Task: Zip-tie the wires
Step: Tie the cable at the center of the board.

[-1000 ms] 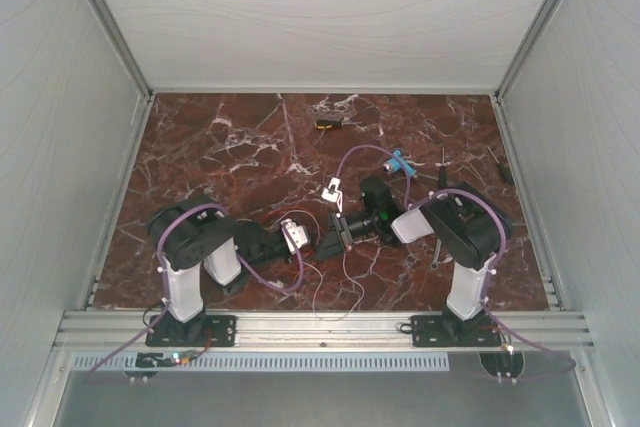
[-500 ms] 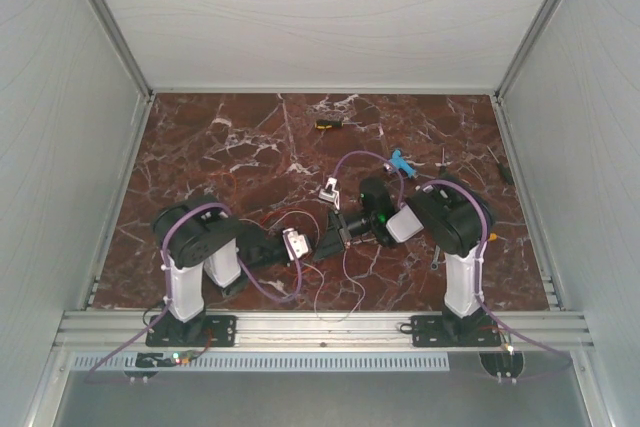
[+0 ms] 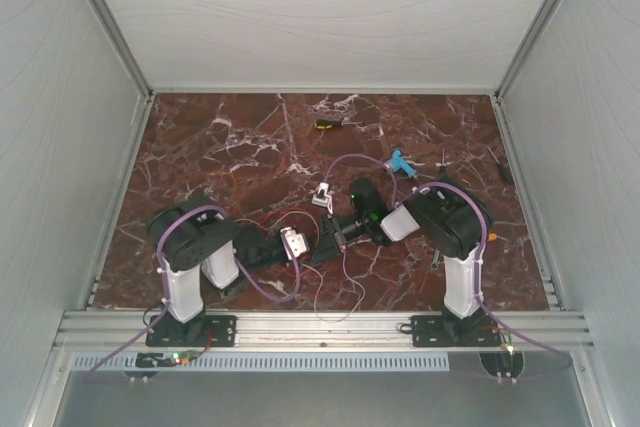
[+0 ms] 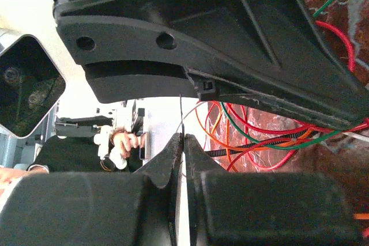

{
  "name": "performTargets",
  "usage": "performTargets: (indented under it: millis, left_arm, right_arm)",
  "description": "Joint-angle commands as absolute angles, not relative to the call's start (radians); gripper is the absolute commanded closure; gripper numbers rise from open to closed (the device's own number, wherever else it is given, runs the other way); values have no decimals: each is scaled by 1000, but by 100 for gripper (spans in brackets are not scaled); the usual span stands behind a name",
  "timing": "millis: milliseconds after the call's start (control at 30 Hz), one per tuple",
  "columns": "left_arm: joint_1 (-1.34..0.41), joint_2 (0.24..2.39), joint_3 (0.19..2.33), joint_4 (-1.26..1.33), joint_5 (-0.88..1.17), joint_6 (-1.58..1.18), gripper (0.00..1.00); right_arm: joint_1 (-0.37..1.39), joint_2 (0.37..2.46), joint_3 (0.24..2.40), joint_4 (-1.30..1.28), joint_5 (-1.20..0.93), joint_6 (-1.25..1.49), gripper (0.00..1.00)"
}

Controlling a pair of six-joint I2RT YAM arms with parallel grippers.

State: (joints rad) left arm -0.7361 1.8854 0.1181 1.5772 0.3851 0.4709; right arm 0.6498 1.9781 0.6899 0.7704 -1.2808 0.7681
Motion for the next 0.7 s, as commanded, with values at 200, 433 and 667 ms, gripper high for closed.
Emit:
performTargets:
  millis: [200,433,667]
  left_arm:
    - [-739,1847,109,1830,414,449,100]
    - [-739,1851,110,1830,408,450,100]
    - [-739,1851,108,1830,420,458,100]
  right_arm:
    - [663,1930,716,595,-1266,656,100]
    - [665,1934,706,612,-1269,667,100]
    - [661,1947,710,642,-1265,686,100]
